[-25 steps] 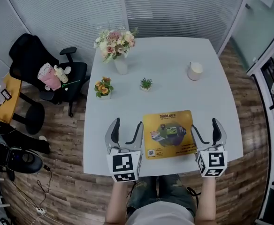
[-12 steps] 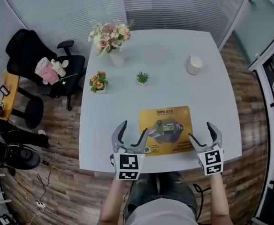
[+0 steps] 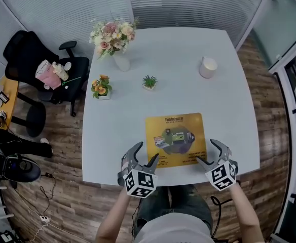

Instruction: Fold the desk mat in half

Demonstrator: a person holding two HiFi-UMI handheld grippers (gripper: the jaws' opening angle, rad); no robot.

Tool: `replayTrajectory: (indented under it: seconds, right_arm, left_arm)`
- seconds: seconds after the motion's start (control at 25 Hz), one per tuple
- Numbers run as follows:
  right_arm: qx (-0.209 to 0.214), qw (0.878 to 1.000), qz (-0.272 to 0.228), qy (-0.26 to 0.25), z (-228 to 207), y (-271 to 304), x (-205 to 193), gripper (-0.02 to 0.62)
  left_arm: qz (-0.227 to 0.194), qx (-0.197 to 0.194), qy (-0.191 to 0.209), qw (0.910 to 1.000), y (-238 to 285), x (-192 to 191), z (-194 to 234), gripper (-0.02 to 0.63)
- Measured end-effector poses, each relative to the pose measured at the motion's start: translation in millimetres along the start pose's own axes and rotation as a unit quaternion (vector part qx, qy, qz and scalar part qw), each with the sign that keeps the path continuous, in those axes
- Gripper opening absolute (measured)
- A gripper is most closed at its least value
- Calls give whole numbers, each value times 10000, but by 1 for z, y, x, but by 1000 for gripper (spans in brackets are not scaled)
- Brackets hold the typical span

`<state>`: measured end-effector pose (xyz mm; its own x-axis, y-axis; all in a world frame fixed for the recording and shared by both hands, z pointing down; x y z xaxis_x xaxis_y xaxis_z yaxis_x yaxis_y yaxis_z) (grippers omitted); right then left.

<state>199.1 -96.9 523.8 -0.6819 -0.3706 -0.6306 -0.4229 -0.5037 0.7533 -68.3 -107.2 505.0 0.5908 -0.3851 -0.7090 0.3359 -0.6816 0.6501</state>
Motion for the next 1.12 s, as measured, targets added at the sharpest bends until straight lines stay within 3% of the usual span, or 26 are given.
replayTrajectory:
  seconds: [0.12, 0.32, 0.64, 0.92, 1.12]
  right_arm:
    - [214, 9987, 246, -398, 6, 7, -9, 383]
    - [592, 9940, 523, -750, 12, 17, -22, 385]
    - [1279, 9783, 907, -1352, 23, 31, -36, 380]
    - [1597, 9670, 1152, -1617, 22, 38, -44, 365]
    - [1724, 9587, 1340, -1825, 22, 43, -50, 357]
  left_arm:
    - [199, -259, 203, 9993, 6, -10, -10, 315]
    - [531, -735, 923, 9916, 13, -23, -24, 315]
    - [923, -1596, 1842, 9654, 22, -38, -46, 322]
    - [1218, -2060, 2518, 9377, 31, -48, -63, 331]
    - [1334, -2072, 2593, 9338, 34, -52, -67, 334]
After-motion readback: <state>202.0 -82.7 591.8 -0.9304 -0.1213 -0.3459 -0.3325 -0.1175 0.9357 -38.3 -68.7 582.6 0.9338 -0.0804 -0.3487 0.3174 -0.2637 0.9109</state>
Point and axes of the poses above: the fingertips, and each gripper's own axes: y forward along the fingers, z to its left, x out of its top, the point moved 8 cm from there along -y, backward along the fingers, and after that the axes turned 4 degrees about x, right-handed, at the moved point
